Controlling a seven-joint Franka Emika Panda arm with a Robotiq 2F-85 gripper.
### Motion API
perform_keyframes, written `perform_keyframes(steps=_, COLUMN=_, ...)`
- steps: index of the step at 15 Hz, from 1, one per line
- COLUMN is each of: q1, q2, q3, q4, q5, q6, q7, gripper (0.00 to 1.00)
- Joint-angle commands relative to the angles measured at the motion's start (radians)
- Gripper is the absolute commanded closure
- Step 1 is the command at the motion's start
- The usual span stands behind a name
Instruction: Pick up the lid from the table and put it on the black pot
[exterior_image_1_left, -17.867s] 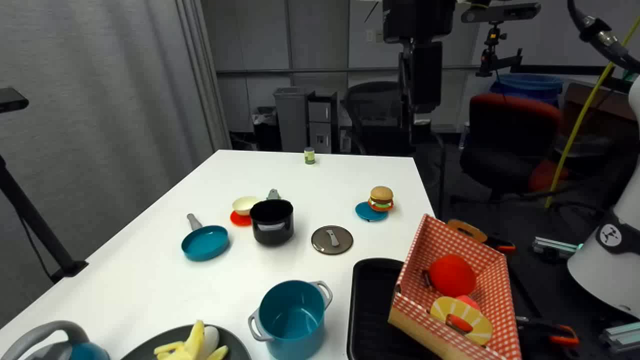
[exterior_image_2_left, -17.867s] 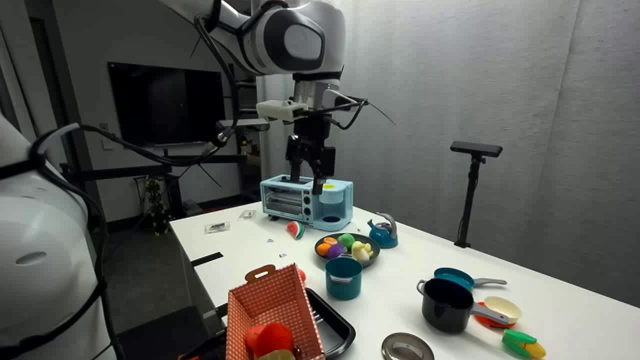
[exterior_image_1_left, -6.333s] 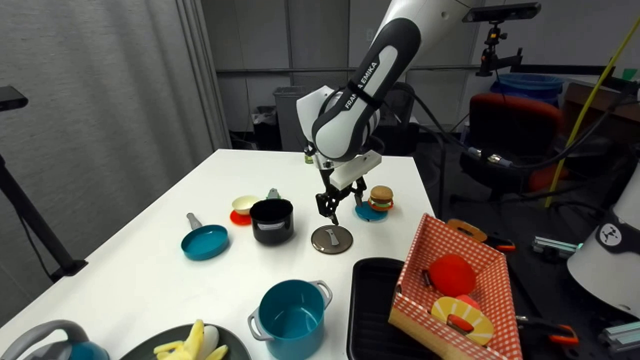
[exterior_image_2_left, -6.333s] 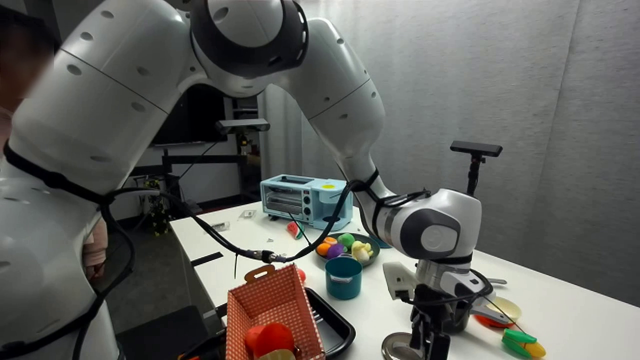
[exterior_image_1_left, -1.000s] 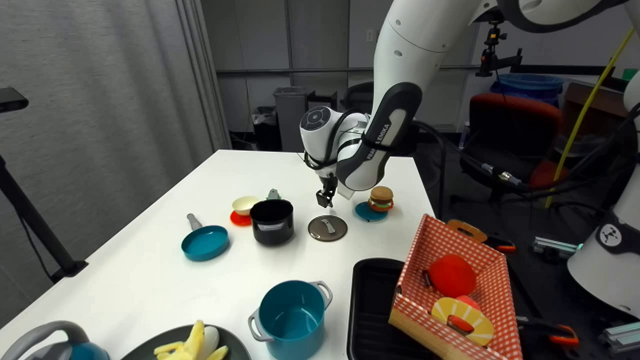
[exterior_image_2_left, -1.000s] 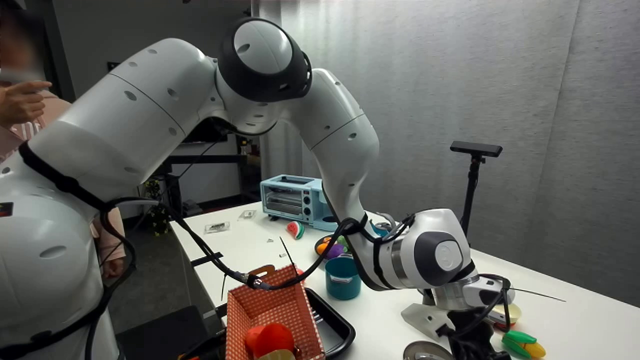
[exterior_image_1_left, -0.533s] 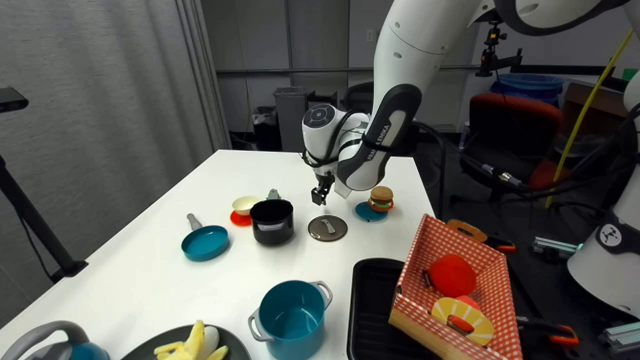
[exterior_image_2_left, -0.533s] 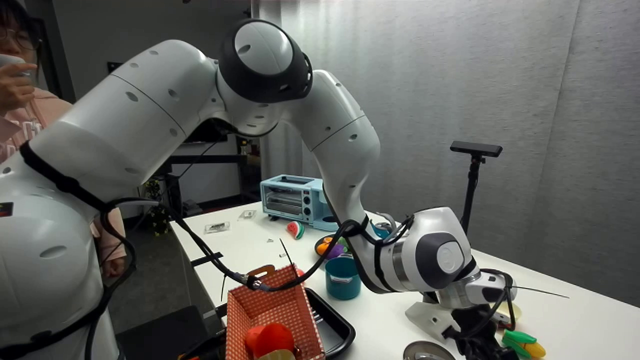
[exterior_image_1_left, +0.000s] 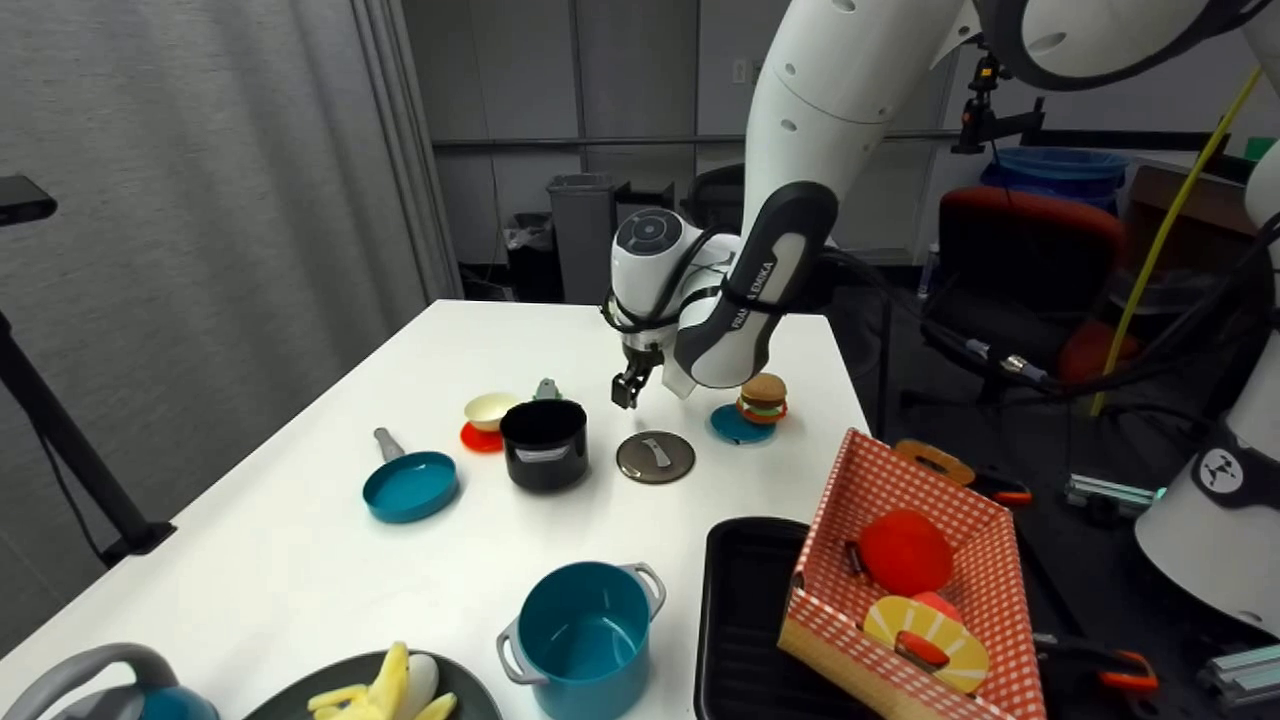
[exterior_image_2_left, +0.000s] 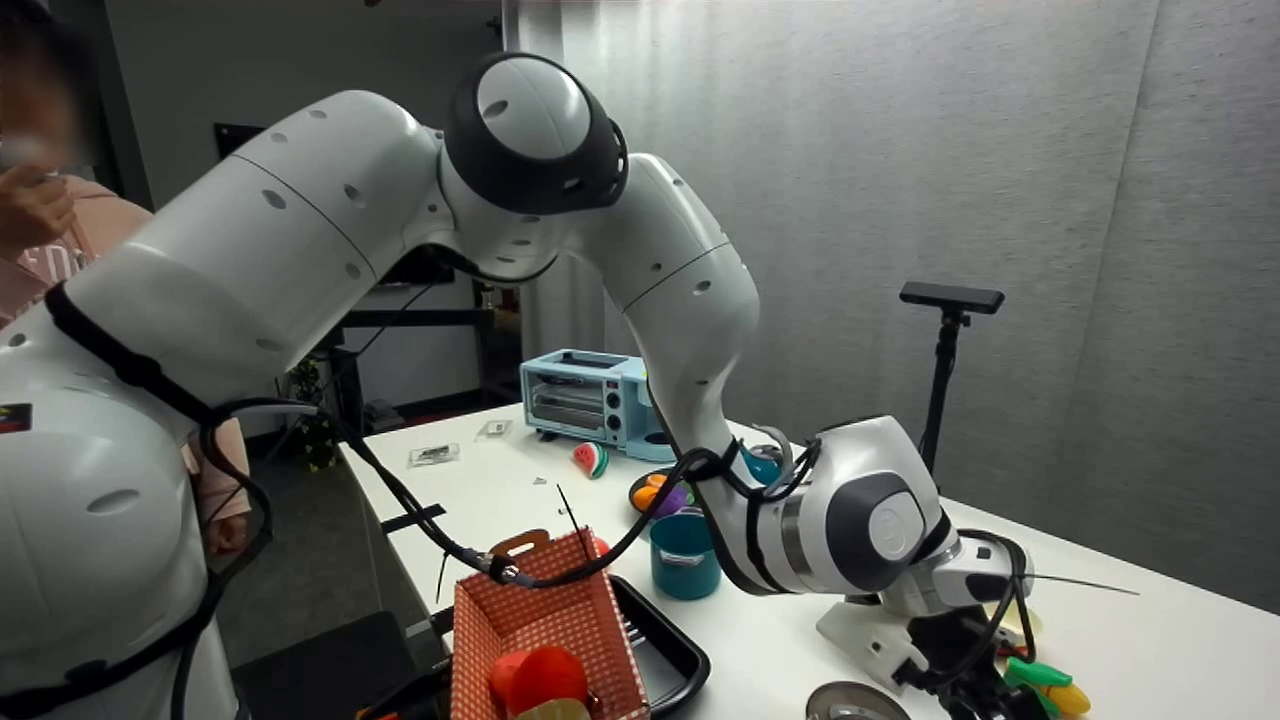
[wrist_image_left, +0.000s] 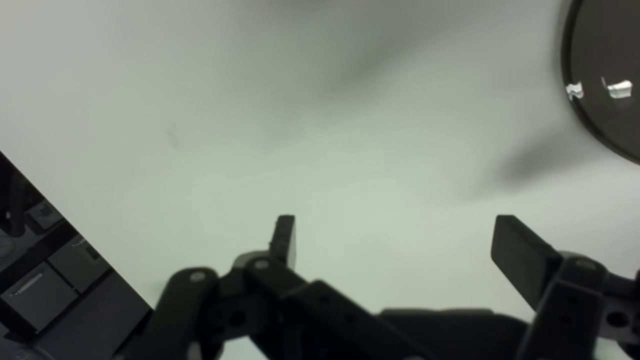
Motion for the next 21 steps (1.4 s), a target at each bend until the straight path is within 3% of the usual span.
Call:
perform_keyframes(steps=1, q1=0.054, q2=-0.216, q3=-0.006, q4=-0.116, q5=0.042, q6=-0.058, q7=-0.099, gripper=0.0)
perform_keyframes(steps=7, q1=0.134, q2=-0.524, q3=-0.018, q4=-0.133, q5=-0.062, q6=-0.378, q7=-0.042, gripper=0.0)
perform_keyframes(steps=10, q1=0.072, q2=-0.599, q3=0.067, q4=-0.079, q5=-0.109, q6=-0.572, q7=0.013, gripper=0.0)
perform_keyframes(steps=13, q1=-0.036, q2=-0.579, q3=0.195, q4=-0.022, q5=-0.032, q6=-0.723, q7=-0.017, gripper=0.0)
perform_keyframes(steps=16, q1=-0.125, q2=-0.499, q3=0.301, q4=0.024, q5=0.071, q6=-0.799, q7=-0.078, gripper=0.0)
perform_keyframes(steps=21, q1=-0.183, q2=-0.342, q3=0.386, q4=0.117, q5=0.147, q6=-0.861, q7=-0.079, gripper=0.0)
